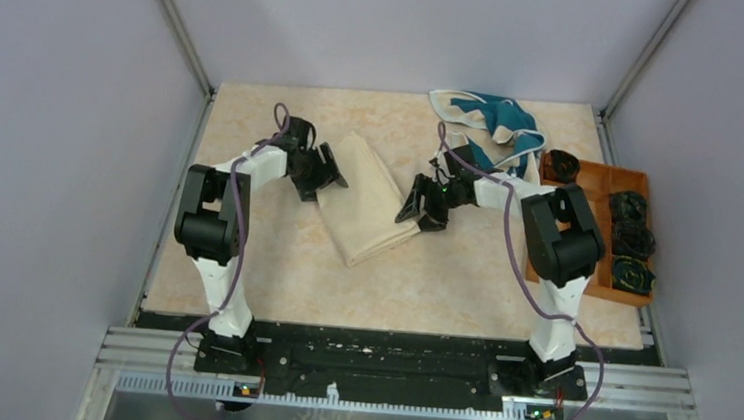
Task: Open and lay out the surgical kit
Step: Move the surgical kit at the center of the board.
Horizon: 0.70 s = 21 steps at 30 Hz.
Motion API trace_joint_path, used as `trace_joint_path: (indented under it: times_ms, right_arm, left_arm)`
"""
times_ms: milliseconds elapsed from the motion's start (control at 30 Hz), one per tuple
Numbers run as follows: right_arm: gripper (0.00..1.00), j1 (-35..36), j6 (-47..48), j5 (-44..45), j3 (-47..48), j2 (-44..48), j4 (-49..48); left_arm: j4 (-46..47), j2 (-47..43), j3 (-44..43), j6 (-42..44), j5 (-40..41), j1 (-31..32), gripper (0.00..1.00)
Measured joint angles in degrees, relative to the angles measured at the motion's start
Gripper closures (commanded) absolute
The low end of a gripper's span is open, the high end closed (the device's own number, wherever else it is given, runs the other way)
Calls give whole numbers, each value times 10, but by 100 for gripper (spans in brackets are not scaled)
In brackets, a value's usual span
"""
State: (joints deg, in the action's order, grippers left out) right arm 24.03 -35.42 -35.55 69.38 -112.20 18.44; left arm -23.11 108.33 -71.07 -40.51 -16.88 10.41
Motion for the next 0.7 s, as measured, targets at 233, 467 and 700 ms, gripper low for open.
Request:
trace_joint_path:
  times_ms: [233, 467, 700]
  right_arm:
    - [31, 28, -58, -3, 153, -108, -6]
    - [12, 51, -104, -15, 236, -140, -15]
    - [6, 39, -33, 7, 237, -109, 62]
  left_arm:
    - [-15, 140, -207, 44, 1, -42, 15]
    - [-67, 208, -350, 102, 39, -54, 2]
    - [-148, 177, -357, 148, 108, -44, 3]
